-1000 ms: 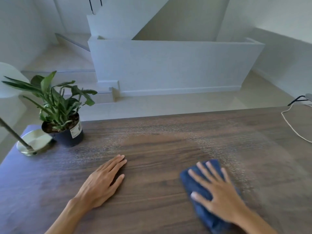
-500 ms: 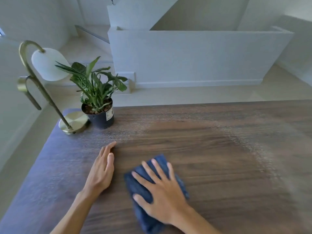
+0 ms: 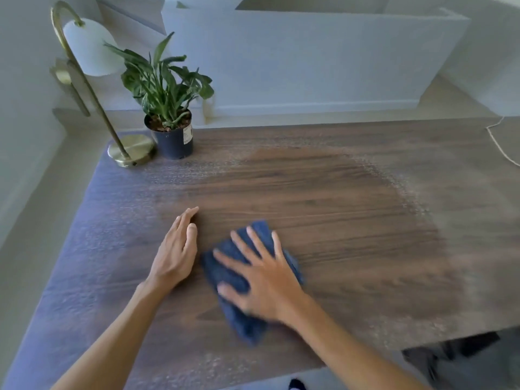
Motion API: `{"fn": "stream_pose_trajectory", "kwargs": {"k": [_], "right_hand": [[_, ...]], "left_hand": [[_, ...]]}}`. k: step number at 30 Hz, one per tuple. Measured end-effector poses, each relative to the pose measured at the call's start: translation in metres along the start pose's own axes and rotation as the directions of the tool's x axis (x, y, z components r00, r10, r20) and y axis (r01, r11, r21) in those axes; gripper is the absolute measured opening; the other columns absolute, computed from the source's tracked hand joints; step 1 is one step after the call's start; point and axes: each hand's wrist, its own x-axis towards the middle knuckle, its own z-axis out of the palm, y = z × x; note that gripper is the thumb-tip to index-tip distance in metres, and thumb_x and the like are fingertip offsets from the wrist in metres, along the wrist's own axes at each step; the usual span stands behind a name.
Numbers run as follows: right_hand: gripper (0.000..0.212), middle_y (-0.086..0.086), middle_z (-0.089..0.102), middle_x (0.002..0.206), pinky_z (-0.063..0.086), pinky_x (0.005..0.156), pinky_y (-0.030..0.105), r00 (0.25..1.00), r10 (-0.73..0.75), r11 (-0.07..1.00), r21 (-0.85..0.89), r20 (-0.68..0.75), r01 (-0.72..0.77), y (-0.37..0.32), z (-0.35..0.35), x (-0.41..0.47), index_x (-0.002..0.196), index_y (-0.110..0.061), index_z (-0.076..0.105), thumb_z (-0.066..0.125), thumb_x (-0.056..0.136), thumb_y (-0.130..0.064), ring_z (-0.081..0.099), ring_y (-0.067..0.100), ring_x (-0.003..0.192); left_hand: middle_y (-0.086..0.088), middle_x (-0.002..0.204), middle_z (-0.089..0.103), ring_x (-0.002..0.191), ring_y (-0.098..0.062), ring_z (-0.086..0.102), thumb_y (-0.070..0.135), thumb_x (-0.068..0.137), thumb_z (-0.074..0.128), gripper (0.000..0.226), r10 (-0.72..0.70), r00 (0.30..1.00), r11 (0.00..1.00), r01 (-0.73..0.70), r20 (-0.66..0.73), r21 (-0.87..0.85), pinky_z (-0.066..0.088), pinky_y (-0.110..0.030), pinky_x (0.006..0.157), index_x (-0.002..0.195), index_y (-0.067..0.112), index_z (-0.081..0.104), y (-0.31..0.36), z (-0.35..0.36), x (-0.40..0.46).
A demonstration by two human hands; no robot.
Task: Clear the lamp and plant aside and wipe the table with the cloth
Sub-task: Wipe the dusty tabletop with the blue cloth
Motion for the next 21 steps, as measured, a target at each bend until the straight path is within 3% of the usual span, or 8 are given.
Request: {"fn": "stream_pose_trajectory", "kwargs": {"k": [2, 5, 8, 10, 12, 16, 18, 21], "right_hand": [[0.062, -0.018, -0.006, 0.166, -0.011, 0.119, 0.057, 0.996, -0.033, 0.999, -0.002, 0.087, 0.033, 0.023, -0.010, -0.090, 0.151, -0.060, 0.009, 0.030, 0.094, -0.075, -0.016, 0.014, 0.153], [0.064, -0.022, -0.011, 0.164, 0.006, 0.118, 0.064, 0.952, 0.300, 0.946, -0.149, 0.063, -0.289, 0.118, -0.039, -0.151, 0.147, -0.065, -0.004, 0.012, 0.088, -0.085, -0.014, 0.013, 0.154], [0.068, -0.019, -0.013, 0.165, 0.004, 0.115, 0.070, 0.824, 0.566, 0.820, -0.129, 0.036, -0.558, 0.166, -0.051, -0.095, 0.145, -0.067, -0.012, 0.002, 0.081, -0.087, -0.012, 0.020, 0.154], [0.068, -0.013, -0.004, 0.168, 0.002, 0.113, 0.072, 0.827, 0.562, 0.826, -0.065, 0.020, -0.560, 0.150, -0.040, -0.039, 0.149, -0.063, -0.003, 0.013, 0.086, -0.083, -0.007, 0.025, 0.155], [0.067, -0.010, 0.003, 0.168, 0.003, 0.113, 0.073, 0.888, 0.460, 0.884, -0.080, -0.022, -0.460, 0.101, -0.022, -0.011, 0.151, -0.059, 0.007, 0.022, 0.089, -0.080, -0.004, 0.027, 0.155], [0.063, -0.010, 0.008, 0.168, 0.000, 0.118, 0.063, 0.992, 0.123, 0.989, -0.076, -0.016, -0.124, 0.011, 0.000, -0.096, 0.152, -0.056, 0.018, 0.030, 0.093, -0.075, -0.003, 0.022, 0.155], [0.062, -0.015, 0.003, 0.167, -0.001, 0.121, 0.058, 0.995, 0.099, 0.993, -0.070, 0.006, -0.098, 0.041, -0.010, -0.165, 0.152, -0.058, 0.015, 0.028, 0.094, -0.075, -0.006, 0.016, 0.155], [0.059, -0.020, -0.003, 0.166, 0.010, 0.118, 0.066, 0.950, 0.313, 0.940, -0.150, 0.015, -0.307, 0.139, -0.037, -0.225, 0.150, -0.063, 0.004, 0.011, 0.093, -0.078, -0.008, 0.014, 0.155]], "left_hand": [[-0.001, 0.151, 0.042, 0.144, -0.009, 0.028, 0.033, 0.103, 0.019, 0.050, 0.003, 1.000, 0.999, -0.004, 0.028, 0.036, 0.018, -0.034, 0.121, 0.144, 0.016, 0.041, -0.001, 0.000, -0.004], [-0.001, 0.152, 0.041, 0.145, -0.007, 0.024, 0.040, 0.100, 0.016, 0.057, 0.032, 0.999, 0.994, -0.036, 0.042, 0.105, 0.008, -0.020, 0.119, 0.144, 0.015, 0.043, 0.002, 0.005, -0.016], [-0.003, 0.153, 0.039, 0.147, -0.009, 0.022, 0.043, 0.097, 0.014, 0.062, 0.074, 0.996, 0.981, -0.082, 0.052, 0.177, 0.004, -0.021, 0.121, 0.143, 0.014, 0.044, 0.003, 0.012, -0.032], [-0.005, 0.156, 0.035, 0.149, -0.011, 0.018, 0.043, 0.097, 0.015, 0.062, 0.097, 0.993, 0.958, -0.110, 0.061, 0.263, 0.006, -0.028, 0.123, 0.143, 0.014, 0.044, 0.004, 0.018, -0.039], [-0.008, 0.159, 0.030, 0.151, -0.015, 0.015, 0.044, 0.095, 0.017, 0.062, 0.087, 0.995, 0.944, -0.099, 0.052, 0.315, 0.007, -0.032, 0.123, 0.143, 0.014, 0.043, 0.007, 0.026, -0.042], [-0.008, 0.159, 0.030, 0.150, -0.017, 0.017, 0.047, 0.093, 0.019, 0.066, 0.064, 0.997, 0.940, -0.072, 0.037, 0.334, 0.007, -0.029, 0.122, 0.144, 0.013, 0.043, 0.017, 0.036, -0.053], [-0.005, 0.160, 0.030, 0.150, -0.013, 0.015, 0.048, 0.095, 0.019, 0.065, 0.074, 0.995, 0.937, -0.090, 0.061, 0.338, 0.006, -0.026, 0.122, 0.145, 0.015, 0.042, 0.017, 0.036, -0.062], [-0.003, 0.159, 0.031, 0.150, -0.010, 0.015, 0.049, 0.095, 0.017, 0.066, 0.080, 0.994, 0.937, -0.099, 0.069, 0.335, 0.006, -0.027, 0.122, 0.145, 0.015, 0.042, 0.020, 0.039, -0.082]]}}
